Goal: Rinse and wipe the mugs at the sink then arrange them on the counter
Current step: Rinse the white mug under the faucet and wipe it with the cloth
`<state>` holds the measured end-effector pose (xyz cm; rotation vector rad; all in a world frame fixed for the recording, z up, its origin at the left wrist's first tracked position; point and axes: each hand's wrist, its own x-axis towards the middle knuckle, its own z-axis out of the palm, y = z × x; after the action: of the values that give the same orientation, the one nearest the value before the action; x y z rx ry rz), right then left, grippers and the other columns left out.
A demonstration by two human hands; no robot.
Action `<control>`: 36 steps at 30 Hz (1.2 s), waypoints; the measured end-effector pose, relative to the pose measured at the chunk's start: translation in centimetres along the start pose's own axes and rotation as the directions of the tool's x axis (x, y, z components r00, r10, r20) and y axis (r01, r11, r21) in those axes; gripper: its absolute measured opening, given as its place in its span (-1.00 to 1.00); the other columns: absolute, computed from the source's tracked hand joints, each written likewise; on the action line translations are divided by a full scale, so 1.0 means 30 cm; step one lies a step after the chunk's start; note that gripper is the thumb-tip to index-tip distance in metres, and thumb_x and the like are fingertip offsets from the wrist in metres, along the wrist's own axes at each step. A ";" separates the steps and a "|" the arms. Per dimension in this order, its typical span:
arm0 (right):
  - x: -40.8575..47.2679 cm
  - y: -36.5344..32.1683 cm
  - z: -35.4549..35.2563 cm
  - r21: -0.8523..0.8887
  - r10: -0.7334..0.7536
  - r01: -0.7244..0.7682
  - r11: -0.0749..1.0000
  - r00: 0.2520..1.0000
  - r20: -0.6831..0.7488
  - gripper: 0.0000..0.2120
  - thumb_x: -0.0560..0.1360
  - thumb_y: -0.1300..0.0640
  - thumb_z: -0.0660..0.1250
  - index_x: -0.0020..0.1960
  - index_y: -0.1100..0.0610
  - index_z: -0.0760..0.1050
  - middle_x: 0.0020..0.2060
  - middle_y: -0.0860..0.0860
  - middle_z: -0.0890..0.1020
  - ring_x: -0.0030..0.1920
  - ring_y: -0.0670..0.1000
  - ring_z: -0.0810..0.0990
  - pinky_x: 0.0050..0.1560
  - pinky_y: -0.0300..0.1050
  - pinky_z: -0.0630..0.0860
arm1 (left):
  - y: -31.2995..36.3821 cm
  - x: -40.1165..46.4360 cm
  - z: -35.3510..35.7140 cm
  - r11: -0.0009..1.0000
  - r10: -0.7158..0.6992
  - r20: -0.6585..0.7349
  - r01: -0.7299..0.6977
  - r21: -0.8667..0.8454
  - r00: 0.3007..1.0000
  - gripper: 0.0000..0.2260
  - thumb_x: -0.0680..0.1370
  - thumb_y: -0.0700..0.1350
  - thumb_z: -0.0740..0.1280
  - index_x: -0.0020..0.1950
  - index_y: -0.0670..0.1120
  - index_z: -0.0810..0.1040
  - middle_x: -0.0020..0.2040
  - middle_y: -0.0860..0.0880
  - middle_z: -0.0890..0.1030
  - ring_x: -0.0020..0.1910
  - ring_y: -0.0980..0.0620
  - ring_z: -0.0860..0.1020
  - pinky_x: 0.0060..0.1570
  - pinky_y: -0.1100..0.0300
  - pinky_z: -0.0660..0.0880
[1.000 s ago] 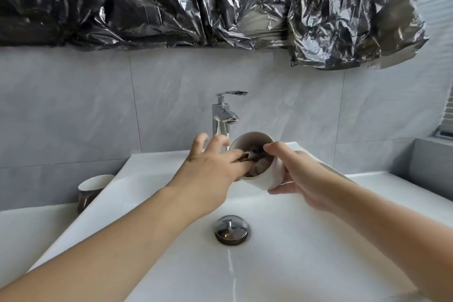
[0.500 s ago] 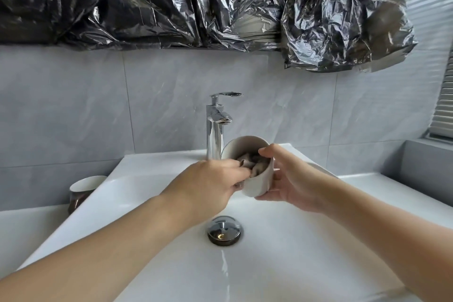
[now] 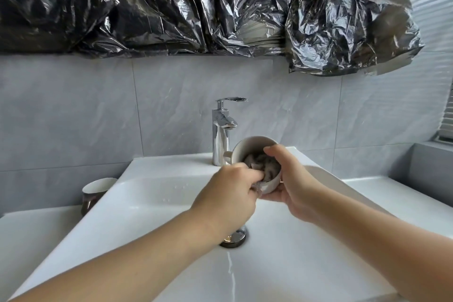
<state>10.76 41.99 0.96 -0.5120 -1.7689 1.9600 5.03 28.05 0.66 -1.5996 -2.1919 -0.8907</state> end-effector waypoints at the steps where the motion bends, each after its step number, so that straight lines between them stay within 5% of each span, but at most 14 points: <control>1: -0.002 0.003 0.001 -0.015 0.033 -0.033 0.999 0.999 0.026 -0.72 0.52 -0.10 0.31 0.09 0.07 0.59 0.08 0.18 0.69 0.04 0.21 0.68 0.18 0.22 0.60 | 0.001 -0.002 -0.009 0.998 0.008 0.030 -0.010 0.054 1.000 -0.88 0.53 -0.20 0.25 -0.09 -0.09 0.58 -0.11 -0.08 0.54 -0.14 -0.13 0.59 -0.09 -0.03 0.52; 6: 0.008 -0.100 -0.022 -0.193 0.125 -0.087 0.977 0.974 0.190 -0.67 0.45 -0.11 0.34 0.06 0.10 0.59 -0.12 0.12 0.66 -0.08 0.15 0.61 0.05 0.08 0.57 | -0.044 0.039 -0.132 0.865 0.141 0.230 -0.233 0.444 0.963 -0.87 0.64 -0.13 0.18 0.05 -0.02 0.53 -0.01 0.00 0.54 0.00 -0.12 0.55 -0.03 0.01 0.48; 8: 0.018 -0.156 -0.041 -0.320 0.161 -0.087 0.943 0.964 0.212 -0.45 0.29 -0.22 0.40 0.16 0.09 0.59 -0.05 0.12 0.68 -0.05 0.12 0.60 0.08 0.06 0.54 | -0.046 0.065 -0.159 0.837 0.126 0.282 -0.254 0.485 0.951 -0.83 0.64 -0.11 0.19 0.10 0.03 0.57 0.03 0.04 0.55 0.03 -0.06 0.54 -0.04 0.09 0.46; 10: 0.034 -0.156 -0.057 -0.432 0.222 -0.113 0.895 0.952 0.211 -0.26 0.20 -0.29 0.39 0.28 0.09 0.56 0.06 0.14 0.68 0.00 0.14 0.60 0.07 0.05 0.56 | -0.038 0.076 -0.149 0.881 0.064 0.311 -0.200 0.429 0.948 -0.85 0.60 -0.11 0.26 0.07 0.07 0.60 -0.03 0.04 0.60 -0.01 -0.05 0.55 -0.04 0.07 0.51; 14: 0.039 -0.089 -0.052 -0.507 0.124 -0.051 0.860 0.986 0.112 -0.60 0.49 -0.21 0.31 0.13 0.07 0.61 -0.11 0.10 0.72 -0.11 0.17 0.69 0.04 0.19 0.63 | -0.061 0.068 -0.080 0.953 -0.049 0.314 -0.050 0.297 0.948 -0.82 0.49 -0.12 0.38 -0.28 0.02 0.45 -0.27 0.00 0.54 -0.16 -0.08 0.53 -0.13 0.00 0.54; 18: 0.072 -0.055 -0.049 -0.387 0.042 -0.012 0.922 0.997 0.071 -0.64 0.52 -0.19 0.27 0.08 0.06 0.62 -0.21 0.07 0.71 -0.17 0.15 0.69 0.07 0.23 0.61 | -0.046 0.068 -0.021 0.994 -0.105 0.121 0.101 0.038 0.987 -0.95 0.47 -0.19 0.36 -0.15 -0.17 0.58 -0.25 -0.15 0.60 -0.22 0.00 0.64 -0.13 0.01 0.57; 21: 0.077 -0.035 -0.045 -0.371 0.077 -0.047 0.928 0.995 0.068 -0.64 0.53 -0.16 0.27 0.09 0.09 0.61 -0.16 0.13 0.72 -0.13 0.19 0.70 0.09 0.22 0.61 | -0.020 0.047 0.002 0.971 -0.173 0.139 0.193 -0.143 0.975 -0.92 0.50 -0.26 0.33 -0.10 -0.26 0.59 -0.18 -0.26 0.60 -0.33 0.15 0.68 -0.12 0.01 0.61; 26: 0.102 -0.060 -0.103 -0.351 0.278 -0.193 0.916 0.937 0.211 -0.31 0.25 -0.19 0.44 0.28 0.17 0.54 0.20 0.31 0.62 -0.06 0.25 0.68 -0.03 0.17 0.65 | -0.071 0.045 -0.073 0.997 0.043 0.242 -0.056 0.049 0.969 -0.77 0.46 -0.21 0.23 -0.03 0.00 0.63 -0.21 0.01 0.64 -0.17 0.09 0.65 -0.07 0.13 0.56; 29: 0.111 -0.076 -0.128 -0.340 0.272 -0.172 0.925 0.924 0.271 -0.30 0.25 -0.19 0.41 0.29 0.16 0.55 0.18 0.24 0.65 -0.01 0.21 0.68 0.01 0.12 0.63 | -0.094 0.061 -0.101 0.981 0.098 0.260 -0.138 0.140 0.961 -0.68 0.47 -0.12 0.21 0.13 0.10 0.62 -0.05 0.07 0.70 -0.02 0.06 0.63 -0.01 0.10 0.54; 32: 0.105 -0.062 -0.112 -0.322 0.196 -0.122 0.939 0.958 0.210 -0.50 0.41 -0.15 0.34 0.24 0.11 0.58 0.04 0.17 0.71 -0.05 0.18 0.69 0.06 0.19 0.64 | -0.086 0.062 -0.073 0.979 0.027 0.230 -0.072 0.190 0.973 -0.84 0.50 -0.14 0.30 0.03 0.02 0.61 -0.20 0.00 0.63 -0.16 0.02 0.56 -0.11 0.08 0.53; 36: 0.086 -0.046 -0.058 -0.294 0.094 -0.053 0.954 0.988 0.125 -0.74 0.54 -0.06 0.26 0.03 0.09 0.59 -0.24 0.07 0.70 -0.17 0.15 0.67 0.07 0.24 0.62 | -0.038 0.052 -0.021 0.987 -0.155 0.117 0.158 -0.021 0.981 -0.94 0.50 -0.22 0.38 -0.17 -0.16 0.61 -0.29 -0.14 0.60 -0.32 0.08 0.65 -0.26 0.20 0.51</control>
<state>9.70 44.97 2.20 -0.5563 -2.1723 1.8304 3.35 28.62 1.67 -1.5438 -2.4232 -0.8988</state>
